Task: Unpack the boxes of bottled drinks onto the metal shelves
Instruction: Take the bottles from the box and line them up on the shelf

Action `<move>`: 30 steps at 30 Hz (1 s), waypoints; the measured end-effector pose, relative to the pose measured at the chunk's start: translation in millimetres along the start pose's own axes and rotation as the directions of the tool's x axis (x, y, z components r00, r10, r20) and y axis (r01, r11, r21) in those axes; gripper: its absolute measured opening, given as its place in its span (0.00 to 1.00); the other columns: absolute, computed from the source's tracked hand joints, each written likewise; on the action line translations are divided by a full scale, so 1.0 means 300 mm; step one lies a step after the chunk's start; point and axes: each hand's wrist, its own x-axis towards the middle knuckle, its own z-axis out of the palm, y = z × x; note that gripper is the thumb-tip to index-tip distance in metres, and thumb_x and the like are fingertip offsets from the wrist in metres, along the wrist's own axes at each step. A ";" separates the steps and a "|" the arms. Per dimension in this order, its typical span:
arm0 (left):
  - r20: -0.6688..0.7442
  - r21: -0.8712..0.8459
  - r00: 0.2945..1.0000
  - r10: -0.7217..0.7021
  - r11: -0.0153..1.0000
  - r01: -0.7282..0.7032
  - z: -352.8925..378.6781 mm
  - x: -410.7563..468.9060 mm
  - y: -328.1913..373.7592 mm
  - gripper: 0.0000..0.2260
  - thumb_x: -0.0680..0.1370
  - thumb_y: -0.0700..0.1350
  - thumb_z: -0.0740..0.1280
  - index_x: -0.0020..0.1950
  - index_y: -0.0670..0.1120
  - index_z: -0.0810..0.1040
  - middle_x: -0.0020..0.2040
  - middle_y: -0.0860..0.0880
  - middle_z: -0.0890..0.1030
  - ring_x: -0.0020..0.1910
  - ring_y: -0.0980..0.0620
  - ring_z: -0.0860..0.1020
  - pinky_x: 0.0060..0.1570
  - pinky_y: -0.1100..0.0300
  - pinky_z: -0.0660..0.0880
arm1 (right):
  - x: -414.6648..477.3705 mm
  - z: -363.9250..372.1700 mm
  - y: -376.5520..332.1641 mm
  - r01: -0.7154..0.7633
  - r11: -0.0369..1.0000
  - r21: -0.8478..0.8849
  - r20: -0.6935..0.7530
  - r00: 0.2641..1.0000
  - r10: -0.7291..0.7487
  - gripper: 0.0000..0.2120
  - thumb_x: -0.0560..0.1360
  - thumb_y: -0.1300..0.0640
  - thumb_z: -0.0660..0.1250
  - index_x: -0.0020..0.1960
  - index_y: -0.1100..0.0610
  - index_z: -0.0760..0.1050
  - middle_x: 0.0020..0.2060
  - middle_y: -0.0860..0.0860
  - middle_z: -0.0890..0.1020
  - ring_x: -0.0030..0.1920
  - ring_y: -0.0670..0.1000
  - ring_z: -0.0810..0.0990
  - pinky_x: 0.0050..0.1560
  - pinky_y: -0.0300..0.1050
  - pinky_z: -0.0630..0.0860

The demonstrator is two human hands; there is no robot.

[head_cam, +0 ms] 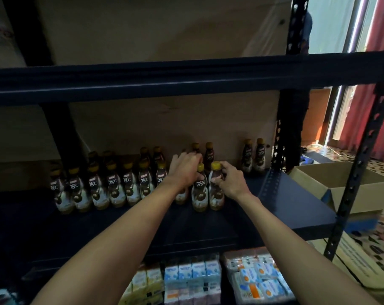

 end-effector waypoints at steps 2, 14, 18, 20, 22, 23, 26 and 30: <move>-0.007 0.010 1.000 -0.008 1.000 0.008 0.011 0.031 -0.011 0.20 0.72 0.53 0.75 0.61 0.51 0.75 0.60 0.50 0.80 0.61 0.47 0.76 0.58 0.48 0.71 | 0.029 0.013 0.007 -0.005 1.000 -0.009 -0.005 1.000 0.005 0.20 0.73 0.54 0.75 0.63 0.44 0.75 0.55 0.49 0.83 0.61 0.55 0.80 0.62 0.53 0.77; -0.051 0.023 0.999 -0.013 1.000 0.014 0.069 0.098 -0.040 0.17 0.76 0.51 0.71 0.62 0.48 0.75 0.56 0.48 0.81 0.57 0.48 0.78 0.53 0.52 0.74 | 0.124 0.063 0.028 -0.074 0.997 -0.020 -0.017 0.997 0.073 0.13 0.75 0.51 0.75 0.55 0.47 0.74 0.55 0.48 0.83 0.60 0.54 0.80 0.60 0.48 0.73; -0.035 0.056 0.999 -0.017 0.998 0.019 0.066 0.099 -0.034 0.15 0.77 0.51 0.71 0.61 0.49 0.74 0.56 0.48 0.81 0.56 0.48 0.79 0.50 0.52 0.74 | 0.125 0.065 0.029 -0.076 0.997 0.000 -0.015 0.997 0.076 0.14 0.75 0.52 0.74 0.58 0.49 0.75 0.56 0.49 0.83 0.60 0.53 0.79 0.60 0.48 0.73; -0.022 0.070 0.999 -0.032 0.997 0.033 0.061 0.096 -0.026 0.16 0.76 0.52 0.72 0.61 0.50 0.74 0.57 0.48 0.81 0.57 0.47 0.79 0.51 0.51 0.73 | 0.130 0.066 0.033 -0.078 0.997 0.021 0.002 0.997 0.078 0.12 0.75 0.52 0.75 0.55 0.47 0.75 0.54 0.48 0.83 0.59 0.53 0.80 0.60 0.48 0.75; -0.022 0.071 0.998 -0.057 0.996 0.059 0.057 0.083 -0.014 0.18 0.76 0.52 0.71 0.64 0.50 0.73 0.59 0.48 0.80 0.59 0.45 0.78 0.56 0.49 0.70 | 0.129 0.063 0.036 -0.078 0.995 0.058 0.025 0.997 0.077 0.12 0.74 0.52 0.75 0.52 0.45 0.73 0.52 0.47 0.83 0.59 0.53 0.81 0.61 0.51 0.76; -0.034 0.069 0.997 -0.076 0.995 0.078 0.056 0.072 -0.008 0.19 0.77 0.54 0.70 0.65 0.50 0.73 0.60 0.47 0.80 0.61 0.44 0.77 0.59 0.48 0.68 | 0.117 0.061 0.035 -0.082 0.994 0.074 0.040 0.996 0.079 0.13 0.74 0.52 0.75 0.55 0.45 0.73 0.53 0.47 0.83 0.60 0.54 0.81 0.61 0.51 0.76; -0.135 0.085 0.985 -0.105 0.989 0.117 0.071 0.021 0.005 0.25 0.78 0.56 0.67 0.73 0.49 0.68 0.66 0.47 0.76 0.66 0.45 0.71 0.66 0.45 0.63 | 0.034 0.052 0.055 -0.099 0.986 0.135 0.015 0.995 0.098 0.34 0.77 0.51 0.73 0.78 0.50 0.61 0.66 0.51 0.77 0.70 0.54 0.73 0.67 0.47 0.70; -0.342 -0.011 0.938 -0.057 0.998 0.056 0.130 -0.109 0.017 0.24 0.78 0.53 0.67 0.73 0.47 0.69 0.68 0.46 0.73 0.69 0.46 0.69 0.66 0.46 0.64 | -0.101 0.058 0.116 -0.096 0.989 0.115 -0.069 0.992 0.104 0.38 0.80 0.50 0.68 0.82 0.49 0.50 0.79 0.54 0.63 0.79 0.56 0.58 0.76 0.52 0.61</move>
